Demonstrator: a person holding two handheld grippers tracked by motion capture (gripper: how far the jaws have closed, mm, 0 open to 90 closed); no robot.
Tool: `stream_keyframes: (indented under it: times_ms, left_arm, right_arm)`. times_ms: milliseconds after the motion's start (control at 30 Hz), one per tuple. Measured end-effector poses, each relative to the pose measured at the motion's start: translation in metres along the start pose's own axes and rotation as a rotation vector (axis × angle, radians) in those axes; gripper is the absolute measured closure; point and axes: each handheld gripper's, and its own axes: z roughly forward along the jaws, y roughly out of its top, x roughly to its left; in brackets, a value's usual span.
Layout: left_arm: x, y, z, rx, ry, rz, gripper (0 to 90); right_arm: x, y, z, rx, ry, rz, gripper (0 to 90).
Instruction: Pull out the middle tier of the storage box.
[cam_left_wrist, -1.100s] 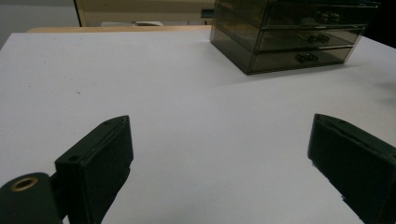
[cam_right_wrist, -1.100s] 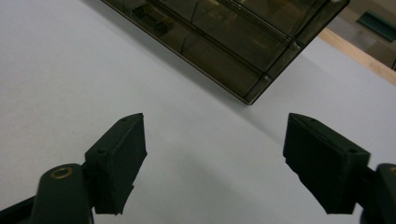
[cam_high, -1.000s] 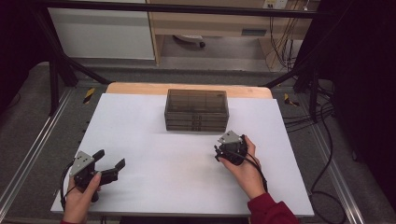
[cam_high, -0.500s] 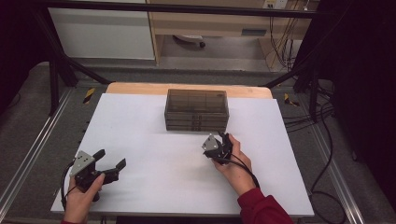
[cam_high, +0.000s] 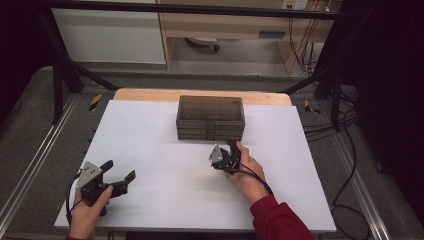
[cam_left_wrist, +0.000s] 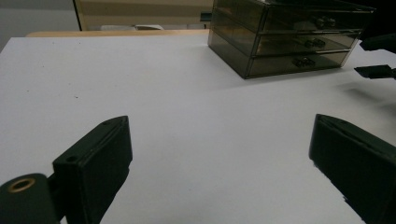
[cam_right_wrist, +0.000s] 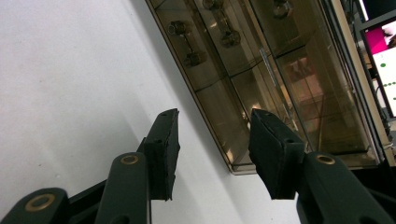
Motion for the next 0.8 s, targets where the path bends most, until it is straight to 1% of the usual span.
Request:
stream_keyframes:
  times_ms: [33,100,133,167,267,533,600,700,800]
  left_arm:
    - [0.0002,0.0002,0.0,-0.001,0.0,0.002,6.4]
    - [0.0,0.0003,-0.0003,-0.003,0.0,0.001,6.4]
    - [0.0,0.0003,-0.0003,-0.003,0.0,0.001,6.5]
    - [-0.0001,0.0004,-0.0004,-0.005,0.0,0.002,6.5]
    - [-0.0005,0.0002,-0.0003,-0.003,-0.005,0.003,6.5]
    - [-0.0004,0.0002,0.0001,0.001,-0.002,0.004,6.4]
    - [-0.0008,0.0001,0.0005,0.003,0.003,0.006,6.4]
    - [-0.001,0.0002,0.0003,0.0,0.003,0.007,6.5]
    - [0.0,0.0012,-0.0016,-0.013,0.003,0.004,6.5]
  right_arm:
    - [-0.0005,0.001,-0.0005,-0.004,-0.004,-0.022,54.9]
    - [0.0,0.0022,-0.001,-0.007,-0.002,-0.02,55.4]
    - [-0.0001,0.0026,-0.0011,-0.009,-0.004,-0.031,55.7]
    - [-0.0001,0.0026,-0.0011,-0.009,-0.004,-0.031,55.7]
    - [0.0026,0.0034,-0.0005,-0.004,-0.018,-0.057,56.3]
    - [0.0023,0.004,-0.0003,-0.002,-0.027,-0.068,58.1]
    - [0.0026,0.0044,-0.0002,-0.008,-0.041,-0.085,58.0]
    - [0.004,0.0045,-0.0003,-0.002,-0.046,-0.092,58.1]
    - [0.0066,0.0059,-0.0005,-0.008,-0.062,-0.113,59.8]
